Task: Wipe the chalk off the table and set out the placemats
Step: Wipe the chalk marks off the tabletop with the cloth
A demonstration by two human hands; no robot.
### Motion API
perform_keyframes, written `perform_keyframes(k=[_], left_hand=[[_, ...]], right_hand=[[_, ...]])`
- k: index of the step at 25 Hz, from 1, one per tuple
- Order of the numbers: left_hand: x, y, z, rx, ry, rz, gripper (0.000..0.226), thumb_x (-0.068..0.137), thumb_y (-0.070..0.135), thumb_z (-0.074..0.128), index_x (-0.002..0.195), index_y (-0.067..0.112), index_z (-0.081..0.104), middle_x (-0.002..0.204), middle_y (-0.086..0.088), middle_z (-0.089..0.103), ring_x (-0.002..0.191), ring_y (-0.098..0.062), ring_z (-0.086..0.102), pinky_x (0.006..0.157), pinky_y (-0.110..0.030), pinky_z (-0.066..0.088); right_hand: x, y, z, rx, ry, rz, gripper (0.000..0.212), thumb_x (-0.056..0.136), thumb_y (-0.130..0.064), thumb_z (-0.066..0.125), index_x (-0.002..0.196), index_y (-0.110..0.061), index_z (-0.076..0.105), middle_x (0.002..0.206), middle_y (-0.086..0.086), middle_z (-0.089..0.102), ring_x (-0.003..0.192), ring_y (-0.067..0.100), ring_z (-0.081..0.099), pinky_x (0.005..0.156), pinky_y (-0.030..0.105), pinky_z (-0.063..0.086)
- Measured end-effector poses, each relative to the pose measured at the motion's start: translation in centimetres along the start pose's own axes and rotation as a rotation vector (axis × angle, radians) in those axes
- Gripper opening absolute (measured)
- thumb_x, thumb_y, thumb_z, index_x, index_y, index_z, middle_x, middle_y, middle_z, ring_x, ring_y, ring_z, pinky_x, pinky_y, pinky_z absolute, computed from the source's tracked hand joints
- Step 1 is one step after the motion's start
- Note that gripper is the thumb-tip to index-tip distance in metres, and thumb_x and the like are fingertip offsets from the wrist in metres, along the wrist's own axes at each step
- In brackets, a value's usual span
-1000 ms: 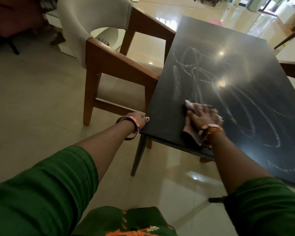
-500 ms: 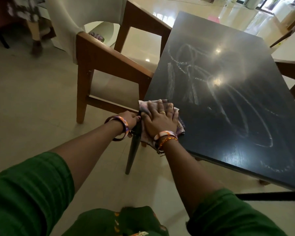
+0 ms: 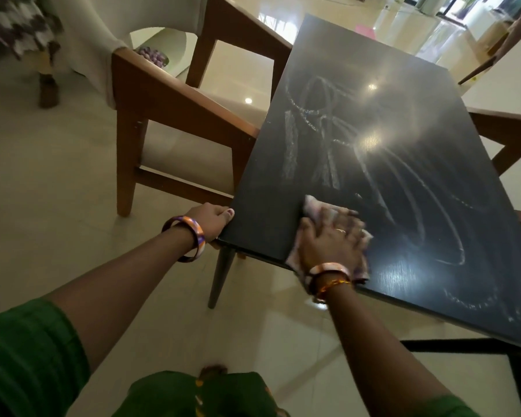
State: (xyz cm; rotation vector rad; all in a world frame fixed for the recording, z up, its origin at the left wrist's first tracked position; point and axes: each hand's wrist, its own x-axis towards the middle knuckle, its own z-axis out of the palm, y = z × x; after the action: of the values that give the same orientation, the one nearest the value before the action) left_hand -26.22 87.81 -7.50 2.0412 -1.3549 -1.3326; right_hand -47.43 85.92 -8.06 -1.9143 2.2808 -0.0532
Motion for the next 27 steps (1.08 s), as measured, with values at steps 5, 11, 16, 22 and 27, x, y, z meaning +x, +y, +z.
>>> perform_keyframes(k=[5,11,16,22,27], left_hand=[[-0.1,-1.0,-0.6,-0.356,0.007,-0.133,0.039,0.101,0.039,0.027,0.103,0.014,0.057,0.110,-0.017,0.064,0.087,-0.026,0.062,0.083,-0.039,0.045],[3.4,4.6,1.0,-0.360,0.043,-0.329,0.075,0.093,0.061,0.013,0.140,0.007,0.036,0.139,-0.014,0.043,0.126,-0.032,0.042,0.101,-0.042,0.032],[5.0,4.8,2.5,-0.240,0.204,-0.318,0.066,0.099,0.048,0.013,0.131,0.000,0.044,0.131,-0.016,0.051,0.120,-0.031,0.048,0.089,-0.037,0.035],[5.2,4.7,2.5,-0.258,0.229,-0.320,0.064,0.100,0.047,0.015,0.135,0.000,0.040,0.134,-0.017,0.048,0.121,-0.032,0.047,0.090,-0.037,0.035],[5.2,4.5,2.6,-0.269,0.232,-0.309,0.062,0.100,0.046,0.015,0.129,0.000,0.045,0.125,-0.016,0.054,0.111,-0.029,0.052,0.079,-0.033,0.033]], right_hand=[[-1.5,-8.2,1.0,0.030,-0.115,-0.581,0.056,0.096,-0.058,0.026,0.149,-0.042,0.013,0.160,-0.002,-0.001,0.146,0.028,-0.011,0.116,0.045,-0.011],[7.2,0.7,-1.6,0.012,-0.094,-0.140,0.060,0.096,-0.059,0.024,0.151,-0.037,0.012,0.161,-0.003,0.000,0.147,0.025,-0.007,0.117,0.047,-0.006],[8.2,-2.5,-1.7,0.034,-0.102,-0.026,0.058,0.097,-0.055,0.024,0.151,-0.035,0.012,0.161,0.003,0.000,0.146,0.031,-0.008,0.116,0.049,-0.008],[7.6,-5.9,-0.3,0.011,-0.129,-0.432,0.054,0.097,-0.056,0.026,0.149,-0.042,0.013,0.160,-0.006,0.000,0.147,0.024,-0.007,0.117,0.045,-0.007],[9.3,3.3,-2.9,0.034,-0.106,0.038,0.057,0.098,-0.055,0.022,0.151,-0.037,0.011,0.161,0.000,0.000,0.146,0.029,-0.005,0.117,0.049,-0.005]])
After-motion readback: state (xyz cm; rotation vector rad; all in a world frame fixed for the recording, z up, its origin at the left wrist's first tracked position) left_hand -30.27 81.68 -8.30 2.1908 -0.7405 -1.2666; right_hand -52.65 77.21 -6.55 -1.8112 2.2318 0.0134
